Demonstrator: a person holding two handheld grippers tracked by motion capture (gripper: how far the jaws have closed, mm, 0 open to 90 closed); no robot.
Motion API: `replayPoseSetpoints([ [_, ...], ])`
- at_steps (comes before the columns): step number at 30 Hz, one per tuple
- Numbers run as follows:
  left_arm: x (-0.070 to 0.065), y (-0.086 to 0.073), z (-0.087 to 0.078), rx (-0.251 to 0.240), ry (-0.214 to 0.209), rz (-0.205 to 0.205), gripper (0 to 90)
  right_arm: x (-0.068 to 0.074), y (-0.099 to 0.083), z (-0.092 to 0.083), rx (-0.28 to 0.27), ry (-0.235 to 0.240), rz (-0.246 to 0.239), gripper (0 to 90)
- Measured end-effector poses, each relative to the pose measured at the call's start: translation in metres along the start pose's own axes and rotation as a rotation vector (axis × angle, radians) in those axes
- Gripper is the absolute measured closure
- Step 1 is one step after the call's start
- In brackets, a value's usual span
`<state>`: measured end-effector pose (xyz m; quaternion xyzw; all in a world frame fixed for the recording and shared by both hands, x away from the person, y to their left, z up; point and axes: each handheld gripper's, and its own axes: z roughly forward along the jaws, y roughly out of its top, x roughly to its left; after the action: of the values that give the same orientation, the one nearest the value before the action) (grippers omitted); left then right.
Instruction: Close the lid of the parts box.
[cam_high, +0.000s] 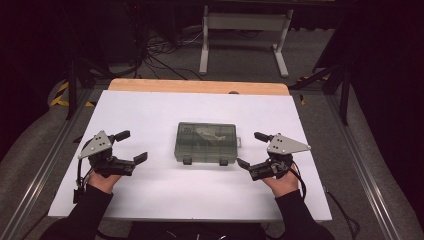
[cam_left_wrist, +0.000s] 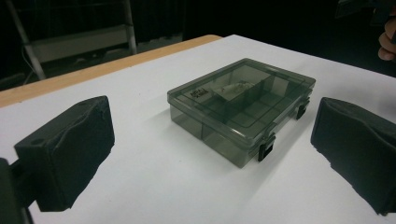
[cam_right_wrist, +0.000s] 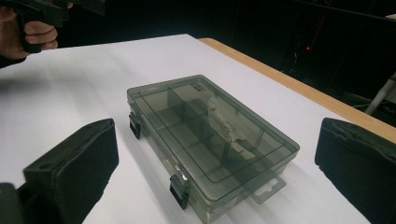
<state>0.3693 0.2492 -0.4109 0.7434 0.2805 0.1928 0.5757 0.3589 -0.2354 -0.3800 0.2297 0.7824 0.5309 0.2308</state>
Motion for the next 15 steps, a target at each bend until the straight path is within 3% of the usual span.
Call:
replayPoseSetpoints([
  [3,0.0,-0.004,-0.005,-0.018,0.003,0.003,0.2,0.001,-0.006,-0.003,-0.043,-0.002,-0.01,0.2],
  [15,0.005,-0.022,-0.016,-0.085,0.014,-0.002,0.3,0.005,-0.029,-0.011,-0.066,-0.023,-0.018,0.2],
])
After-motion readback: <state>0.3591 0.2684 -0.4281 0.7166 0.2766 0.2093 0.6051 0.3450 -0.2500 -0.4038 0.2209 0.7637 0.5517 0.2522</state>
